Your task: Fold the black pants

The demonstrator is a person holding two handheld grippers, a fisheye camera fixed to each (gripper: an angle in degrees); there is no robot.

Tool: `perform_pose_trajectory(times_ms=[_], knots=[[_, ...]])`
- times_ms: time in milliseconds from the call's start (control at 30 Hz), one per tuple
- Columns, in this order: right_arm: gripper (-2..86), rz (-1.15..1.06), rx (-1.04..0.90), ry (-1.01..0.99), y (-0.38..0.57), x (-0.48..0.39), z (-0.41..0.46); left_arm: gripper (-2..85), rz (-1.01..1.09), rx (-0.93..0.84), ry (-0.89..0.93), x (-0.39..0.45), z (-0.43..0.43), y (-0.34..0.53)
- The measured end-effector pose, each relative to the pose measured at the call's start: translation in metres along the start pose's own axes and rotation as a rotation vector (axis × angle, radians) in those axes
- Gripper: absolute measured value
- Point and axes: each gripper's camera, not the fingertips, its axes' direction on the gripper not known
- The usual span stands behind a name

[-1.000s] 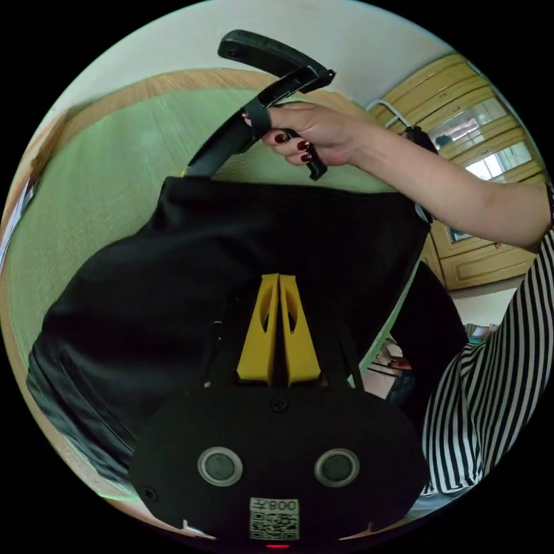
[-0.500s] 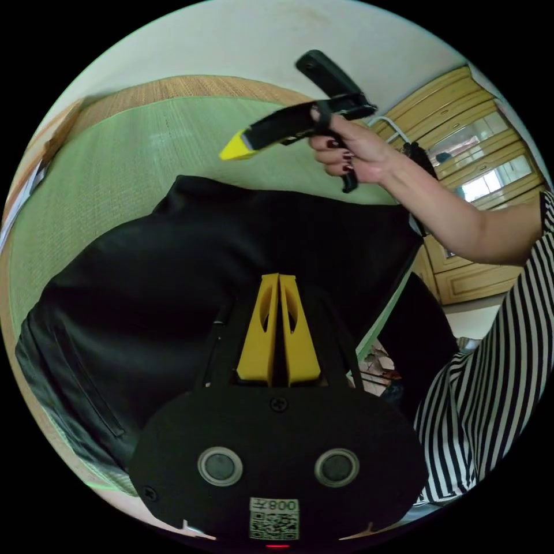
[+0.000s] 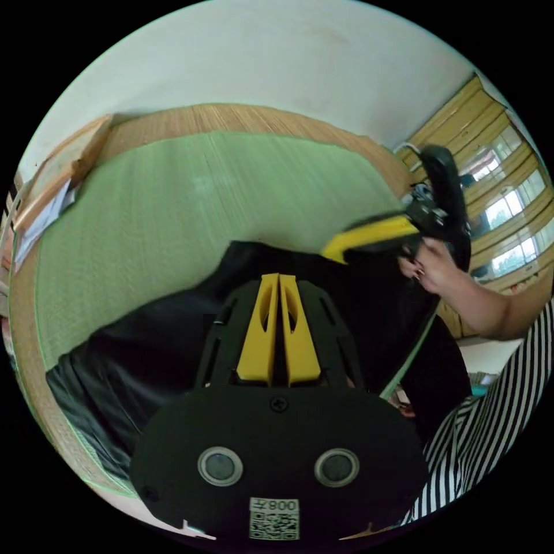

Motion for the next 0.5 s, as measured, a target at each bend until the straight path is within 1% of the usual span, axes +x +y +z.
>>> perform_pose_trajectory(times_ms=[33, 67, 100, 133, 167, 233, 300, 333, 433, 500], knots=[[0.1, 0.018, -0.015, 0.017, 0.012, -0.001, 0.005, 0.0, -0.021, -0.026, -0.032, -0.004, 0.001, -0.008], [0.1, 0.029, -0.038, 0.035, 0.017, 0.0, 0.01, 0.0, -0.023, -0.08, -0.013, -0.006, 0.005, -0.013], [0.1, 0.052, -0.098, 0.077, 0.027, 0.003, 0.024, 0.0, -0.031, -0.053, 0.001, -0.006, 0.0, -0.013], [0.1, 0.077, -0.052, 0.029, 0.037, 0.006, 0.025, 0.1, -0.042, -0.064, 0.012, -0.005, -0.01, -0.016], [0.1, 0.096, -0.058, 0.01, 0.039, 0.008, 0.025, 0.1, -0.037, -0.054, 0.001, -0.002, -0.022, -0.018], [0.2, 0.094, -0.069, 0.041, 0.047, 0.004, 0.026, 0.1, -0.043, -0.013, -0.038, 0.002, -0.039, -0.017], [0.2, 0.086, -0.07, 0.061, 0.051, 0.0, 0.031, 0.1, -0.065, -0.038, -0.014, 0.001, -0.046, -0.018], [0.2, 0.084, -0.07, 0.075, 0.053, -0.002, 0.032, 0.2, -0.095, -0.017, 0.014, -0.002, -0.061, -0.019], [0.4, 0.07, -0.116, 0.12, 0.053, -0.009, 0.034, 0.4, -0.171, 0.147, 0.028, -0.014, -0.126, 0.003], [0.5, 0.055, -0.104, 0.145, 0.052, -0.017, 0.03, 0.8, -0.254, 0.198, -0.035, -0.033, -0.166, 0.026]])
